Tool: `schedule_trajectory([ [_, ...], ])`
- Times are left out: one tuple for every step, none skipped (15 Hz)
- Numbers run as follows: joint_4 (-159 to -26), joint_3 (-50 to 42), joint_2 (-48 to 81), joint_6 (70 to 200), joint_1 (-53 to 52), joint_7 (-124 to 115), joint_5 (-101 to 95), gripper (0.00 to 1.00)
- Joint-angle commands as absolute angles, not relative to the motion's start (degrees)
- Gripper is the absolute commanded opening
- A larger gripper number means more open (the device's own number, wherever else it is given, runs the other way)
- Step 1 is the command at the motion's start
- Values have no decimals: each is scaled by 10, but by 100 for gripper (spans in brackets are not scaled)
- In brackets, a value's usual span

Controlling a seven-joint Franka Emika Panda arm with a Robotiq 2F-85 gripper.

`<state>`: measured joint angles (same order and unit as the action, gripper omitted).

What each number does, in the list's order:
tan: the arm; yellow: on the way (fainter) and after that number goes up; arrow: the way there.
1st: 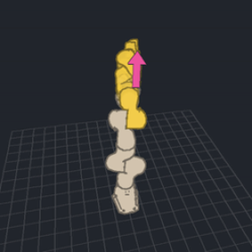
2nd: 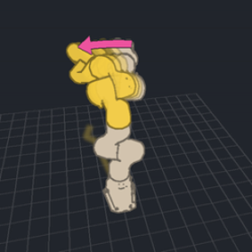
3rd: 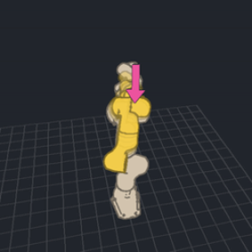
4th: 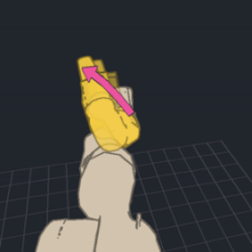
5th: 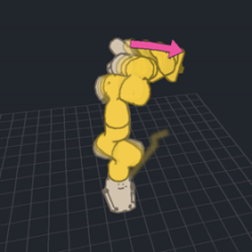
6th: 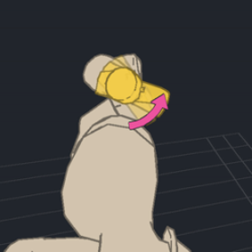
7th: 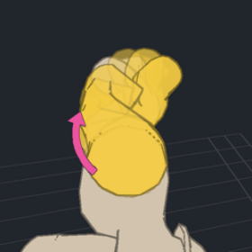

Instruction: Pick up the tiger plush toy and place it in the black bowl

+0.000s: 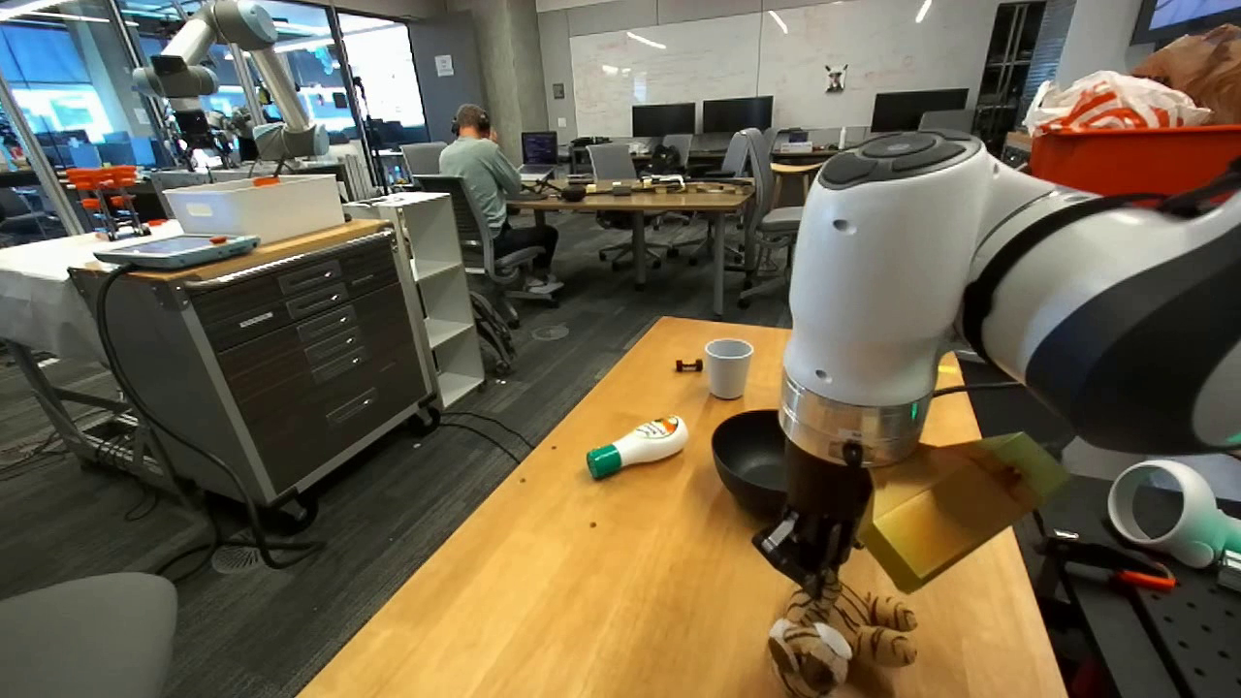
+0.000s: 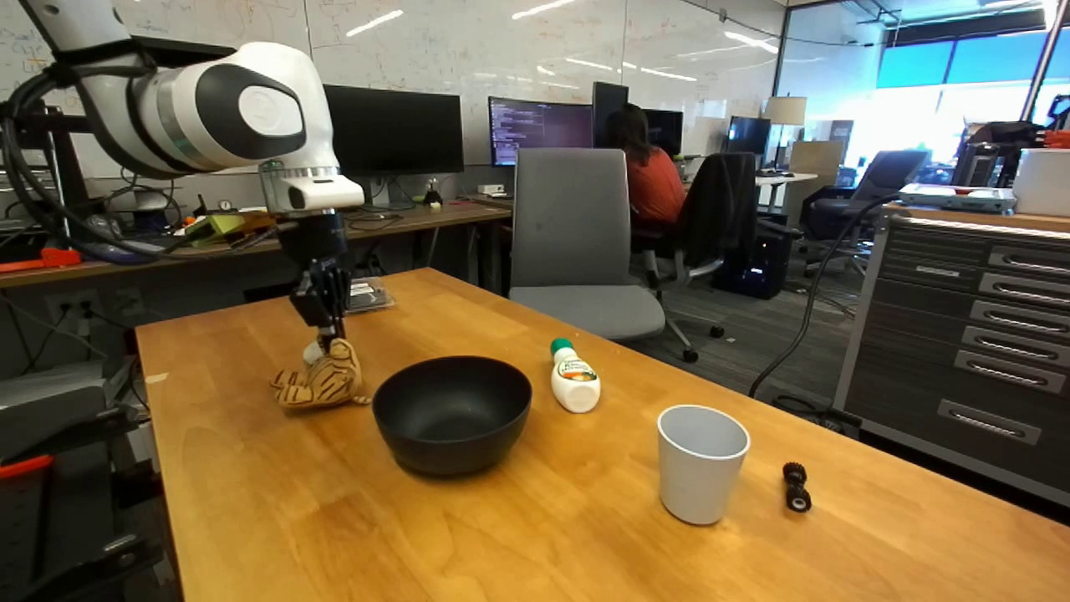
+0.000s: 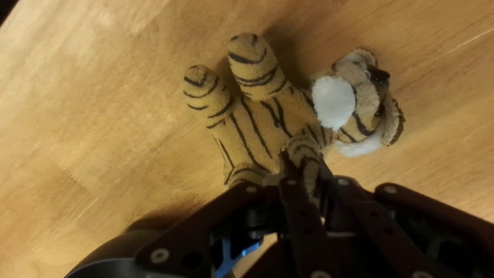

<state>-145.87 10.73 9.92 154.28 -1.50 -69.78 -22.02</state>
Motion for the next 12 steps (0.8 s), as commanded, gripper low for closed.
schedule_trajectory([
  [-1456, 89, 44, 1487, -41, -615, -116, 9],
  [-1453, 85, 30, 1472, -42, -602, -97, 10],
  [-1448, 81, 17, 1459, -43, -590, -83, 9],
  [-1443, 75, 2, 1445, -42, -587, -78, 9],
  [-1437, 71, -10, 1432, -41, -585, -75, 9],
  [-1431, 67, -22, 1420, -38, -587, -79, 10],
  [-1425, 62, -33, 1409, -34, -589, -83, 10],
  [-1418, 58, -43, 1402, -30, -592, -86, 10],
  [-1411, 54, -52, 1394, -26, -594, -87, 10],
  [-1403, 50, -58, 1388, -22, -594, -87, 10],
  [-1394, 46, -62, 1384, -18, -597, -89, 9],
  [-1388, 42, -66, 1381, -12, -600, -92, 9],
])
